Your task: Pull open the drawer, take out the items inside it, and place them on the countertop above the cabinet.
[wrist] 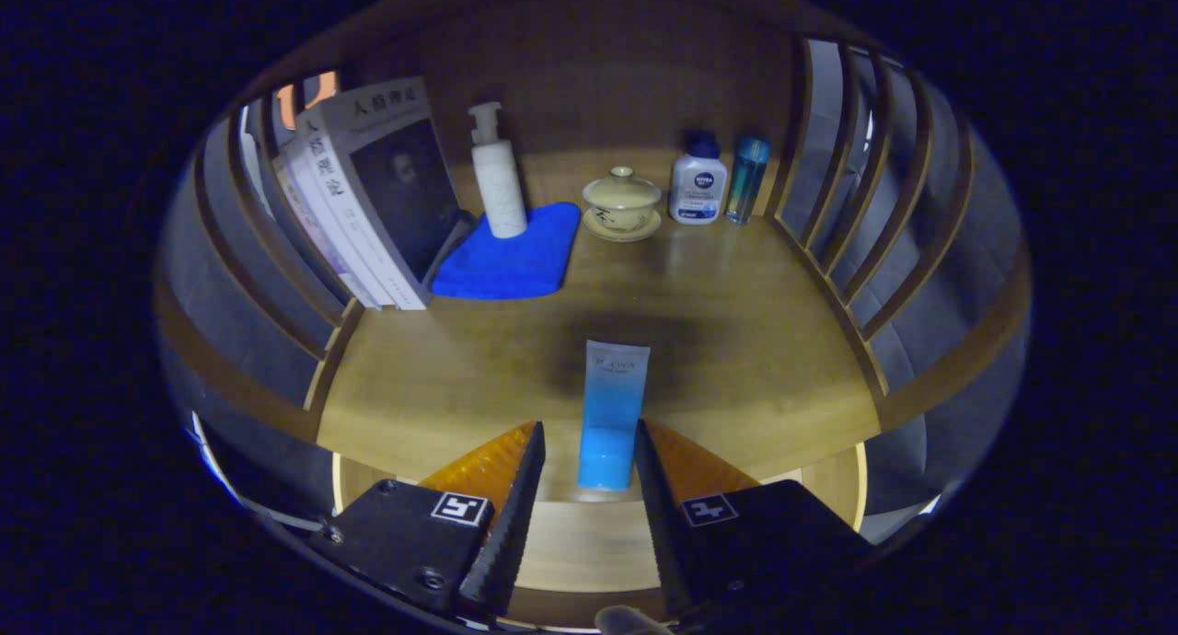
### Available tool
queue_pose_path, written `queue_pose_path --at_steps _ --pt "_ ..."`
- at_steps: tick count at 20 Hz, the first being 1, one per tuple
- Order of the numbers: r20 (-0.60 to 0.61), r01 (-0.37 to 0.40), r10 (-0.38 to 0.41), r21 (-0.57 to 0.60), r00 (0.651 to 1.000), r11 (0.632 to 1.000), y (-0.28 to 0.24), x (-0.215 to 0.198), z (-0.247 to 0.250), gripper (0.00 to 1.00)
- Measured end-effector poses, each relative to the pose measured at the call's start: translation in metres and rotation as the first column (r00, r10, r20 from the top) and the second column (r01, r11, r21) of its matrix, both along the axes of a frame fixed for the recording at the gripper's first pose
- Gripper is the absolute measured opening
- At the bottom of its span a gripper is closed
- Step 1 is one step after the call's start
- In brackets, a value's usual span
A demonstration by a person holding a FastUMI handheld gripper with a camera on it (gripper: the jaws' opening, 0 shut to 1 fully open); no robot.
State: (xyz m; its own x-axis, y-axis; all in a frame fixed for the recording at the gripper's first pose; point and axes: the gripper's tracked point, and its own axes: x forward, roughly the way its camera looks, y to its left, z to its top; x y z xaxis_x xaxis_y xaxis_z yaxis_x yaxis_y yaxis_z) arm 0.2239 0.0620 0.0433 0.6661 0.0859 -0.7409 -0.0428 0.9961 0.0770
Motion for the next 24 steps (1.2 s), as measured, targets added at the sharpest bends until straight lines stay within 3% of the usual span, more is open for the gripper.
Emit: queue_pose_path --at_steps 3,6,9,12,15,19,24 --pt "0.063 -0.014 0.012 0.033 0.998 0.999 0.003 -0.02 0.009 0.63" --pt "0.148 -0.019 0.01 0.058 0.989 0.998 -0.001 -0.043 0.016 0.78" --pt "0.284 -0.061 0.035 0.082 0.958 0.995 -0.001 -0.074 0.025 0.77" --pt "0.453 -0.091 0.034 0.106 0.891 0.99 -0.007 -0.119 0.033 0.77" --pt "0.586 -0.118 0.033 0.107 0.81 0.987 -0.012 -0.164 0.043 0.99" --pt "0.714 -0.125 0.031 0.08 0.699 0.989 -0.018 -0.209 0.055 0.98" --pt "0.759 -0.087 0.011 0.06 0.651 0.994 -0.027 -0.246 0.026 0.98"
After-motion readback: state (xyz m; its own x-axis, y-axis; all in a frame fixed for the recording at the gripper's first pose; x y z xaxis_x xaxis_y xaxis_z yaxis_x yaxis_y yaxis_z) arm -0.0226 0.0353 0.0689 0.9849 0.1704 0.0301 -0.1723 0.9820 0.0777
